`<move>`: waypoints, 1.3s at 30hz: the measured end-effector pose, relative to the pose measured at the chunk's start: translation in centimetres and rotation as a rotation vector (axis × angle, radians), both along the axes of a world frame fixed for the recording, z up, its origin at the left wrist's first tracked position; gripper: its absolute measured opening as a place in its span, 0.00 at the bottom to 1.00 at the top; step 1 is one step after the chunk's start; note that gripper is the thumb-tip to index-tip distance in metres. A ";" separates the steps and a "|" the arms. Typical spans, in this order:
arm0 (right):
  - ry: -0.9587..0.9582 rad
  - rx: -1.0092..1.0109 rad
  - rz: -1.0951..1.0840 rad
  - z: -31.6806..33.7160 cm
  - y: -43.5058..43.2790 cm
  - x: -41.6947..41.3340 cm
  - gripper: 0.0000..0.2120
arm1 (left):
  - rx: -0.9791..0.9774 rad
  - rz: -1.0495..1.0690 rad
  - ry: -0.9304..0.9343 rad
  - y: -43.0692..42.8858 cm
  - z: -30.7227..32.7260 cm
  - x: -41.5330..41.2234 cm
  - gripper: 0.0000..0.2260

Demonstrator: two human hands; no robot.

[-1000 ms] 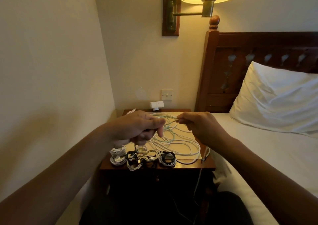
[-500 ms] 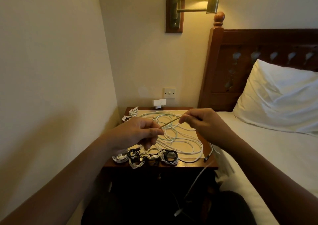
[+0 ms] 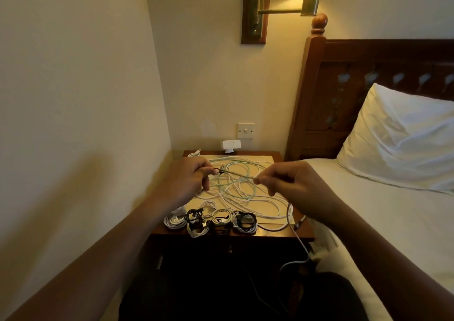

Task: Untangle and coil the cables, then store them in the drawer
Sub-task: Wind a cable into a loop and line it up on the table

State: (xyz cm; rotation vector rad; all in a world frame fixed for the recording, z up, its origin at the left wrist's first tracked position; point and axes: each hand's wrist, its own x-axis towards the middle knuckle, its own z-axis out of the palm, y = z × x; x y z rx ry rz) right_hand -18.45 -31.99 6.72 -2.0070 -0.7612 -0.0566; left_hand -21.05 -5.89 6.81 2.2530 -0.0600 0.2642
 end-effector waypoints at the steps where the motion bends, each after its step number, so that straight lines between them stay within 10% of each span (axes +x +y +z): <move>1: -0.029 -0.057 0.036 -0.3 0.4 -0.7 0.06 | 0.036 0.023 -0.013 0.1 -0.2 0.3 0.09; 11: 0.071 -0.184 0.056 0.1 0.6 -0.4 0.12 | 0.103 -0.075 -0.045 -0.3 0.3 -0.8 0.06; 16: -0.284 -0.331 -0.115 -0.3 1.2 0.6 0.10 | 0.256 -0.072 0.079 0.1 -0.5 -0.8 0.11; 20: -0.335 -0.280 -0.188 -2.1 0.8 1.7 0.10 | -0.200 -0.254 0.325 -0.2 0.6 -2.2 0.14; 28: -0.325 -0.096 -0.237 -2.3 1.0 1.3 0.08 | -0.350 -0.447 0.582 0.4 0.5 -2.9 0.14; 35: 0.037 -0.096 -0.119 -4.3 3.5 -0.5 0.10 | -1.082 -0.418 0.272 -2.0 1.6 -1.8 0.10; 39: 0.166 -0.245 0.057 -4.1 5.4 -3.1 0.10 | -1.034 -0.290 0.084 -3.4 1.0 -0.6 0.10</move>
